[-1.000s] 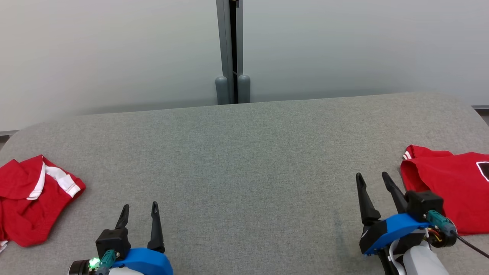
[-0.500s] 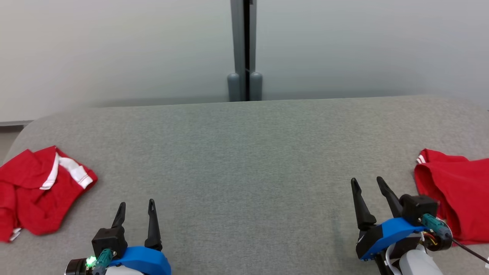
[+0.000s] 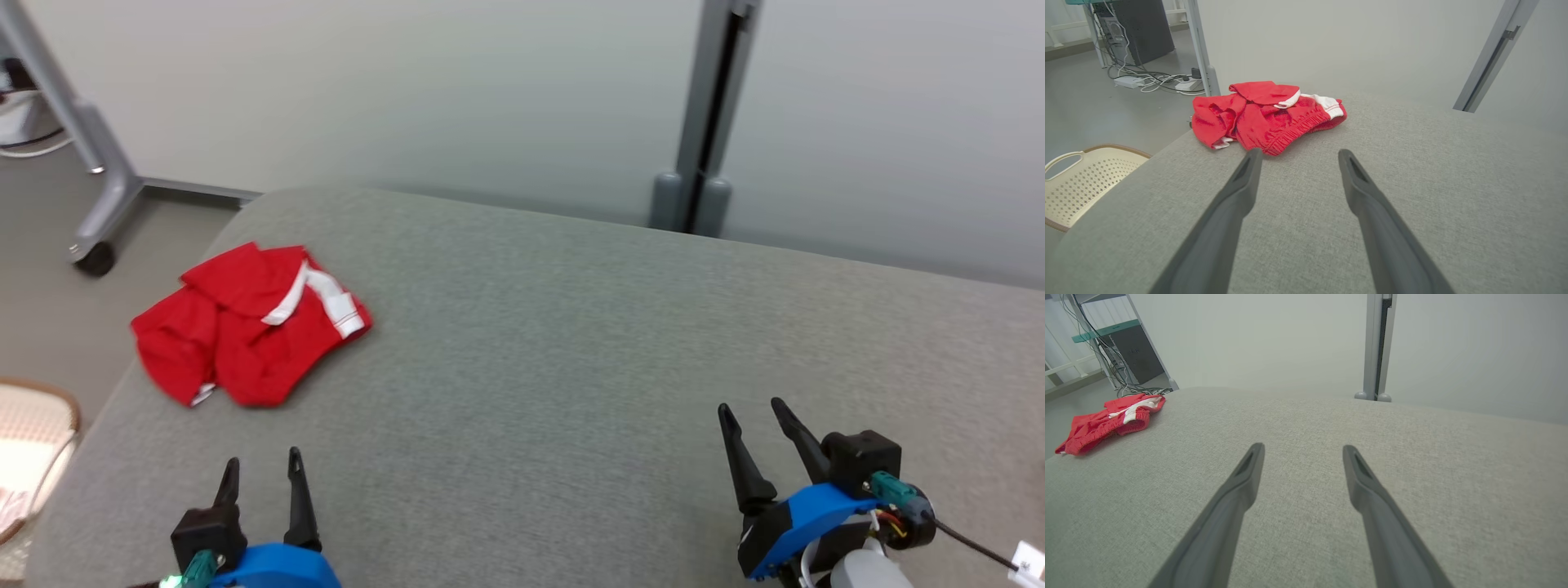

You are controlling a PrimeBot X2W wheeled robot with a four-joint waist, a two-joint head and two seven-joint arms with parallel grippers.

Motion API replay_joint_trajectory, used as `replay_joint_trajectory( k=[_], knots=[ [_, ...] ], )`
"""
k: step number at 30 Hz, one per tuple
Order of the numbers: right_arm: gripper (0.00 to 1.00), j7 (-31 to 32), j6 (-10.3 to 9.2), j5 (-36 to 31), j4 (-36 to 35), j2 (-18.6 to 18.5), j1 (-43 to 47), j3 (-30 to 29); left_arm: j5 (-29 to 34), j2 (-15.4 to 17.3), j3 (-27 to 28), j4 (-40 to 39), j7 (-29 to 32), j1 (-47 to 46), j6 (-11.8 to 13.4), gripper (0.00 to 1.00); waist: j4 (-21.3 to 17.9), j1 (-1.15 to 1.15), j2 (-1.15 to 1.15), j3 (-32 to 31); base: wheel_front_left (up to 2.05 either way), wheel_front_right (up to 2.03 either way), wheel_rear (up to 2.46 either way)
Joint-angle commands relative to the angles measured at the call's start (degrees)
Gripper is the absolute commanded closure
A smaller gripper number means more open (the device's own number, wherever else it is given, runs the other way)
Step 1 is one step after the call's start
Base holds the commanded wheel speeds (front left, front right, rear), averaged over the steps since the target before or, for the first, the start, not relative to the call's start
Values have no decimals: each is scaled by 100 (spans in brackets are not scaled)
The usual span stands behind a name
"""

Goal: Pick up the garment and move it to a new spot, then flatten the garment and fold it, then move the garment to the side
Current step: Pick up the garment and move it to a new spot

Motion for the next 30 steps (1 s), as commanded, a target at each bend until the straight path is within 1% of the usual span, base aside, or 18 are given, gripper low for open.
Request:
replay_joint_trajectory(
  k=[1,4,9,14,17,22,27,30],
  knots=[
    [0,-2,-2,64,48,-11,95,62,22,1,93,10,-14,78,27,0,305,0,0,87,0,0,0],
    [0,-1,-2,91,59,-12,106,170,25,1,203,9,-14,172,42,0,568,0,0,55,0,0,0],
    [0,-1,-2,127,62,-12,97,313,54,0,365,3,-14,266,51,0,814,0,0,52,0,0,0],
    [0,-1,-2,134,83,-13,56,425,16,0,498,4,-14,304,30,0,896,0,0,96,0,0,0],
    [0,-1,-2,92,66,-14,-21,508,-47,0,565,57,-14,249,2,0,812,0,0,171,0,0,0],
    [0,-1,-2,-115,55,-12,-168,508,-7,9,793,257,-14,-136,-94,0,540,0,0,444,0,0,0],
    [0,-2,-2,-428,-9,-13,-345,420,57,143,998,656,-13,-871,-238,0,248,0,0,890,0,0,0],
    [0,-1,-2,-583,-80,-13,-473,395,135,326,1063,984,-14,-1432,-316,0,91,0,0,1198,0,0,0]
  ],
)
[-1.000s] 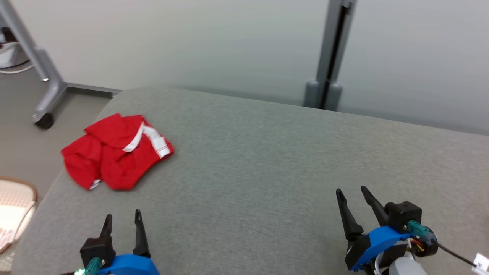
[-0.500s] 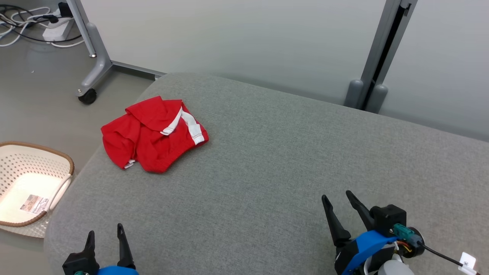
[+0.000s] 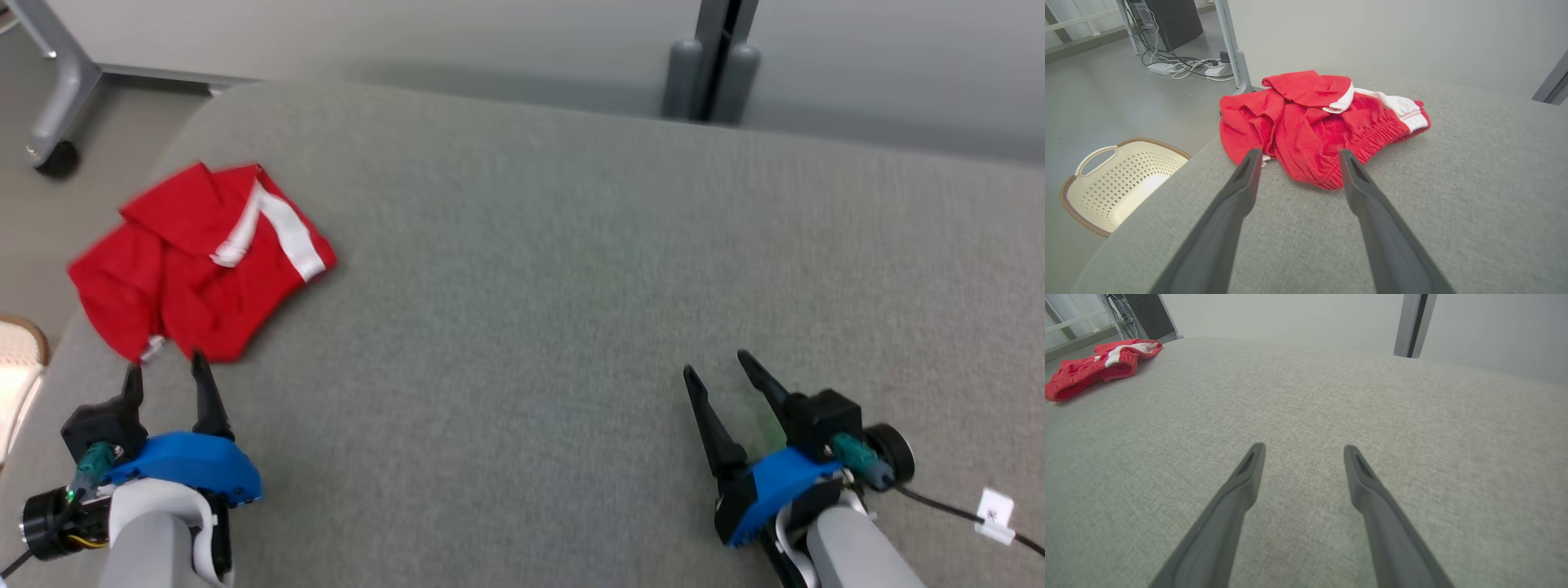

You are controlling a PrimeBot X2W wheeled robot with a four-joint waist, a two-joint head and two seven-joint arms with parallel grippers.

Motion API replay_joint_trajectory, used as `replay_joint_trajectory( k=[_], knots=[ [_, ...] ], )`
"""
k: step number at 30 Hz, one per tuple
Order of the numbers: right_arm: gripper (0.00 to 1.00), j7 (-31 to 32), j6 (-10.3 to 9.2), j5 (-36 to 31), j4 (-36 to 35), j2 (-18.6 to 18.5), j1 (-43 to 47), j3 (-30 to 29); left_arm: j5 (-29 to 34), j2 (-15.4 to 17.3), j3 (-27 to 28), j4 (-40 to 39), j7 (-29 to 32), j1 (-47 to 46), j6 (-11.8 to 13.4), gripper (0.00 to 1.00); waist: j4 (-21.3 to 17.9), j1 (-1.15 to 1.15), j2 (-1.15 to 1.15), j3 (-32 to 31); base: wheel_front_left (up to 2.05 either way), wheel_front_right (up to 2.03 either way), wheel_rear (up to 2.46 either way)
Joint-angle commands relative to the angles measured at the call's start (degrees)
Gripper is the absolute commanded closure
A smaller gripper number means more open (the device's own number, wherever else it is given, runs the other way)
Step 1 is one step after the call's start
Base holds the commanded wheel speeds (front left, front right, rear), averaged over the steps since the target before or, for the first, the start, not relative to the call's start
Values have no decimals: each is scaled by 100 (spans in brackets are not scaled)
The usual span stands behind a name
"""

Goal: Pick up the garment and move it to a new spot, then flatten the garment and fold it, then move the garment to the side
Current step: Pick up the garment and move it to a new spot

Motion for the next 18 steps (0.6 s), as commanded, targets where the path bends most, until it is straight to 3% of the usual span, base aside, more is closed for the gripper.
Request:
replay_joint_trajectory(
  k=[1,10,18],
  knots=[
    [0,-2,-2,-68,-55,-17,-116,4,41,59,34,110,-14,-288,-17,0,-32,-1,-2,148,0,0,0],
    [0,-1,-2,-216,-250,-20,-485,-54,87,414,142,1247,-14,-1498,-50,0,-457,-1,-2,894,0,0,0],
    [0,3,-5,-239,-329,-38,-562,-192,-98,606,217,2673,2,-2051,-142,0,-716,-1,-2,1082,0,0,0]
  ],
)
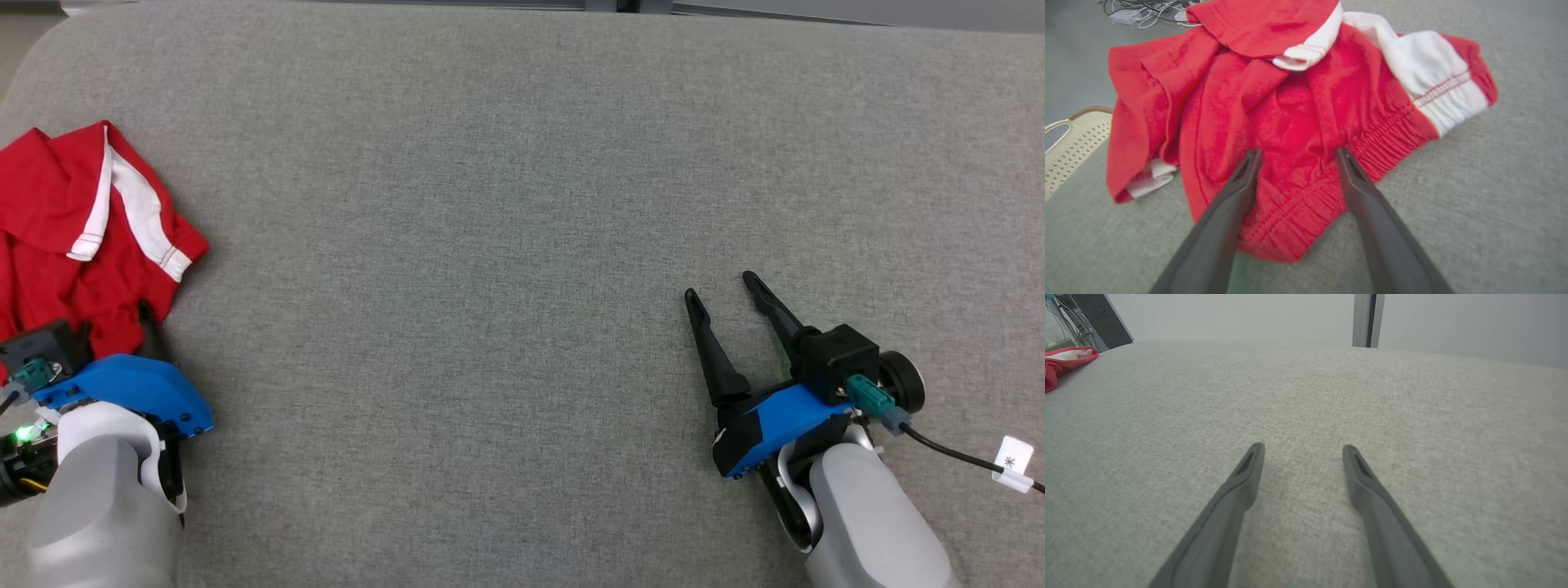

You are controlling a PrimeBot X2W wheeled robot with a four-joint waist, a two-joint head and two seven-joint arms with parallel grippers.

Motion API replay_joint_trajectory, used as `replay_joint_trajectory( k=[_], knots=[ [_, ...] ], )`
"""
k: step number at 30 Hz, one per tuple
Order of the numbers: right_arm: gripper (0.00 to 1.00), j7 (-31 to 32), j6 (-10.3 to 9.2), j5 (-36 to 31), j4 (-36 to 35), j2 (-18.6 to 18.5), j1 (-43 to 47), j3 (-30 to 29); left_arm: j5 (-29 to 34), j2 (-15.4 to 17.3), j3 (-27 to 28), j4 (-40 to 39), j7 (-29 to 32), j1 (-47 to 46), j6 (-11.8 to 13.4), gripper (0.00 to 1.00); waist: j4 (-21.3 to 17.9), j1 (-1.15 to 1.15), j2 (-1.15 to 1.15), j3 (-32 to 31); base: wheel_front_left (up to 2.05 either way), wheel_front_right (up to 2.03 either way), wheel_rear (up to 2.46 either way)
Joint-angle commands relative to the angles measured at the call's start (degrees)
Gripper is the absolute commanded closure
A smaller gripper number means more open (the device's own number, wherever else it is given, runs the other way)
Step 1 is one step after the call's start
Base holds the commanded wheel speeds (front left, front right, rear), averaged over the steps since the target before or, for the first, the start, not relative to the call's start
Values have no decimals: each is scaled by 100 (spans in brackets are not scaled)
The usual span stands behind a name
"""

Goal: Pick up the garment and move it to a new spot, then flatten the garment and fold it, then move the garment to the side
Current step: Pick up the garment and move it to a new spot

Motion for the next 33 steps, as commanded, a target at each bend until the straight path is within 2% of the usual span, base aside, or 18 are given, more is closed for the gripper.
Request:
replay_joint_trajectory(
  k=[1,2,6,12,20,25,33],
  knots=[
    [0,11,-10,-17,65,-63,27,-52,-12,-7,-31,189,12,-55,-42,27,-17,0,-1,5,0,0,0],
    [0,11,-10,-13,59,-64,37,-58,-33,2,-32,261,15,-95,-67,100,-27,0,-1,-1,0,0,0],
    [0,10,-10,64,58,-57,68,-99,-57,47,-34,135,2,-216,-121,100,-26,0,-1,-97,0,0,0],
    [0,6,-6,283,-2,-49,129,-40,37,52,-108,-927,-13,-338,-272,100,-34,0,-1,-444,0,0,0],
    [0,6,-6,618,-19,-50,263,119,132,-285,-525,-2251,-14,-464,-440,100,-398,0,-1,-849,0,0,0],
    [0,5,-6,738,-48,-48,274,170,68,-609,-1062,-2820,-13,-411,-482,100,-871,0,-1,-904,0,0,0],
    [0,5,-6,935,-91,-40,318,243,-518,-880,-2554,-3169,-14,-116,-472,100,-1768,0,-1,-922,0,0,0]
  ],
)
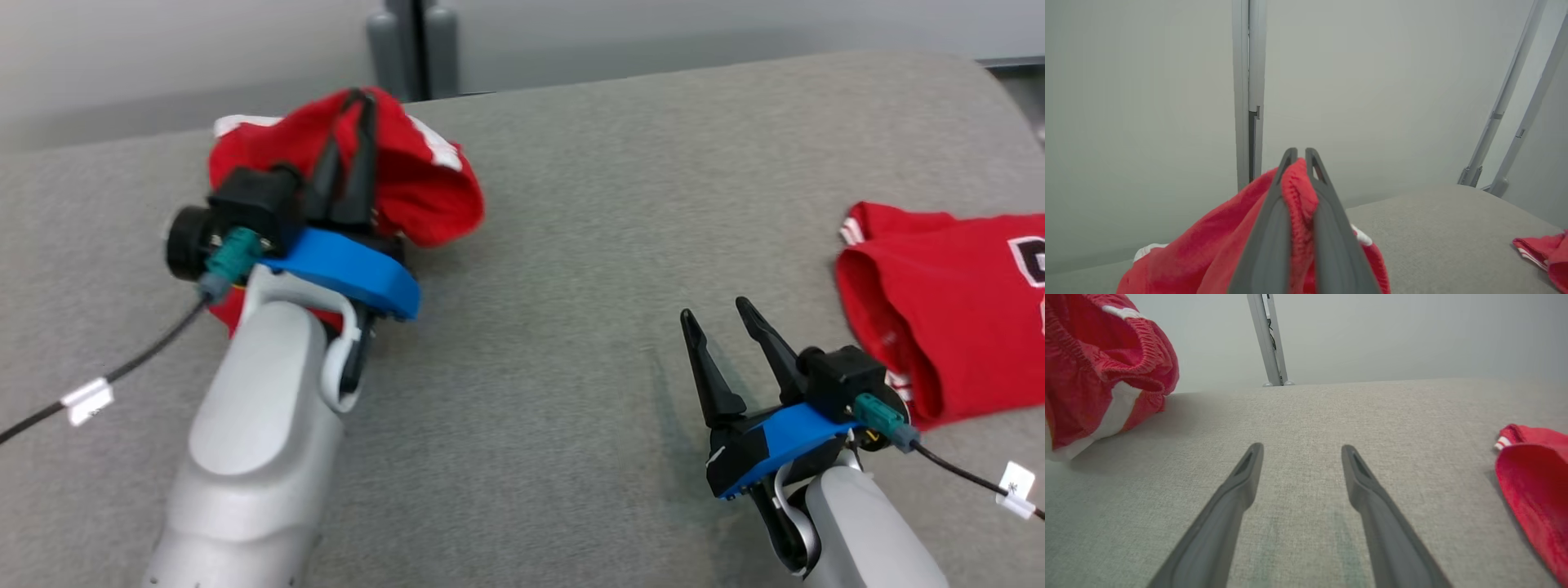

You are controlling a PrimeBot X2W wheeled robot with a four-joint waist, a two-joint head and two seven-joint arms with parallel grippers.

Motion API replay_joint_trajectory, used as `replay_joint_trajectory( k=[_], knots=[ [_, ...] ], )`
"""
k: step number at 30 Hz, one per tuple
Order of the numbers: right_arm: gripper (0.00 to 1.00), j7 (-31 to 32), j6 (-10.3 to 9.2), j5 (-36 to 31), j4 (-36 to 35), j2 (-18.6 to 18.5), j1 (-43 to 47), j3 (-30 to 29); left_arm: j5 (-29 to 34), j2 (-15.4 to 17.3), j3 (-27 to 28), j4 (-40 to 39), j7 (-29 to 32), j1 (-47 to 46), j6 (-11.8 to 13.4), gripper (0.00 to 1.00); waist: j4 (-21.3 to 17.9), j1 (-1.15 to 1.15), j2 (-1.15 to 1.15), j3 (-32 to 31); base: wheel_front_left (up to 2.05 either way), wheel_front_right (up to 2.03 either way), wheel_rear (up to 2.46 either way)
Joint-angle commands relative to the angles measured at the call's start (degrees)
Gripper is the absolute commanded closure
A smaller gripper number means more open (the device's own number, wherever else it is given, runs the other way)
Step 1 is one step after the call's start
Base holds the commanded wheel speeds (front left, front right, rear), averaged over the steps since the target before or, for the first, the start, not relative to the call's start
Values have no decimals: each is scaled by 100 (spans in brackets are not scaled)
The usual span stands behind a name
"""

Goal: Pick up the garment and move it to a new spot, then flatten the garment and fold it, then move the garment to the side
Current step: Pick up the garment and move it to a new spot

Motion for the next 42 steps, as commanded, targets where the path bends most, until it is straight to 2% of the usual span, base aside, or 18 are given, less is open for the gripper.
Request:
replay_joint_trajectory(
  k=[1,2,3,4,5,6,7,9,10,11,14,18,28,35,42],
  knots=[
    [0,-1,-2,48,-23,-12,96,11,-119,-13,-312,-56,-24,125,-7,100,-315,-1,0,-145,0,0,0],
    [0,-1,-2,48,-20,-13,97,-2,-178,-26,-553,-64,-23,173,-7,100,-401,-1,0,-141,0,0,0],
    [0,-1,-2,48,-20,-13,97,-2,-178,-26,-553,-64,-23,173,-7,100,-401,-1,0,-141,0,0,0],
    [0,-1,-1,81,-32,-9,107,-12,-350,-24,-991,-111,-24,296,-8,100,-542,-1,0,-145,0,0,0],
    [0,-1,-1,99,-40,-7,124,-10,-434,-24,-1188,-141,-24,361,-8,100,-605,-1,0,-146,0,0,0],
    [0,-1,-1,99,-40,-7,124,-10,-434,-24,-1188,-141,-24,361,-8,100,-605,-1,0,-146,0,0,0],
    [0,-1,-2,122,-42,-9,167,-23,-645,-21,-1505,-177,-23,520,-7,100,-690,-1,0,-157,0,0,0],
    [0,-1,-2,147,-58,-8,182,-31,-800,-23,-1721,-207,-24,661,47,100,-722,-1,0,-160,0,0,0],
    [0,-1,-1,150,-60,-8,189,-40,-857,-22,-1787,-205,-24,731,108,53,-725,-1,0,-164,0,0,0],
    [0,-1,-1,151,-60,-9,200,-63,-875,-22,-1863,-165,-24,795,158,0,-711,-1,0,-169,0,0,0],
    [0,-1,-2,151,-65,-8,229,-87,-858,-22,-1968,-53,-24,947,258,0,-615,-1,0,-206,0,0,0],
    [0,-1,-2,162,-54,-10,222,-78,-782,-24,-1749,-33,-24,1107,414,0,-476,-1,0,-267,0,0,0],
    [0,-1,-2,53,37,-12,439,-159,-292,96,-205,-461,-24,2366,806,0,70,-1,0,-764,0,0,0],
    [0,-1,-2,2,152,-12,708,-289,38,42,652,-745,-24,3258,841,0,374,-1,0,-1162,0,0,0],
    [0,-1,-2,83,262,-12,927,-345,316,-12,1118,-925,-24,3906,787,0,527,-1,0,-1448,0,0,0]
  ],
)
